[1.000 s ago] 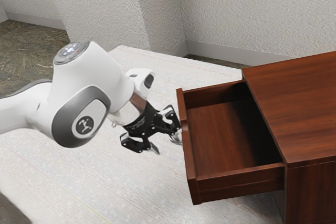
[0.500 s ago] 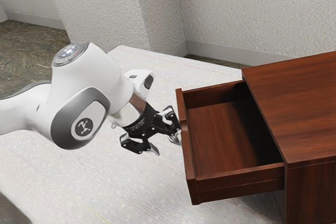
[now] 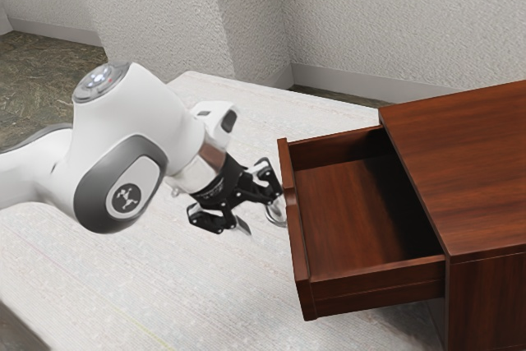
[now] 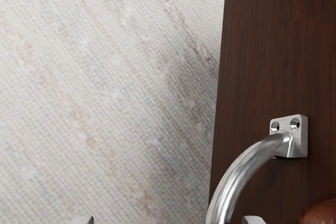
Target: Pull the drawer handle with one arm to open the drawer
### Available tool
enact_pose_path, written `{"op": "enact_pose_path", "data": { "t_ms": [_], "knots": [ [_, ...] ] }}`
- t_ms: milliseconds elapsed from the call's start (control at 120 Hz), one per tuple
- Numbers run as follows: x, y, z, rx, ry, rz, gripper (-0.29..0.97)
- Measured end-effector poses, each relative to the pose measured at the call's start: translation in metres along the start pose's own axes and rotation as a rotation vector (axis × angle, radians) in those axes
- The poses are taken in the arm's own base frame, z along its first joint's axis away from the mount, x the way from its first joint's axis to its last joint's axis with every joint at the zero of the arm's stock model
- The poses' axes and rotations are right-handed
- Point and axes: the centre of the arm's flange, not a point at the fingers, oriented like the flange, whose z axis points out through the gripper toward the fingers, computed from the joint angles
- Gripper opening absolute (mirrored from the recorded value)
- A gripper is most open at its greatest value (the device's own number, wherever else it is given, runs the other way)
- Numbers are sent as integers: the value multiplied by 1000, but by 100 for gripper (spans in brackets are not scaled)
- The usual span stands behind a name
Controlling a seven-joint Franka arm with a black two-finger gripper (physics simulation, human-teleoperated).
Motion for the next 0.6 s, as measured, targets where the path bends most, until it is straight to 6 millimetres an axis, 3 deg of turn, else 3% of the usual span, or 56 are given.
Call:
{"op": "enact_pose_path", "data": {
  "t_ms": [217,333,467,517,600],
  "knots": [
    [-2,5,-22,-22,37,28,33],
    [5,18,-49,-34,50,18,34],
    [28,41,-122,-22,32,-81,49],
    [34,52,-158,-14,18,-122,53],
    [46,42,-189,46,-20,-204,58]
  ]
}}
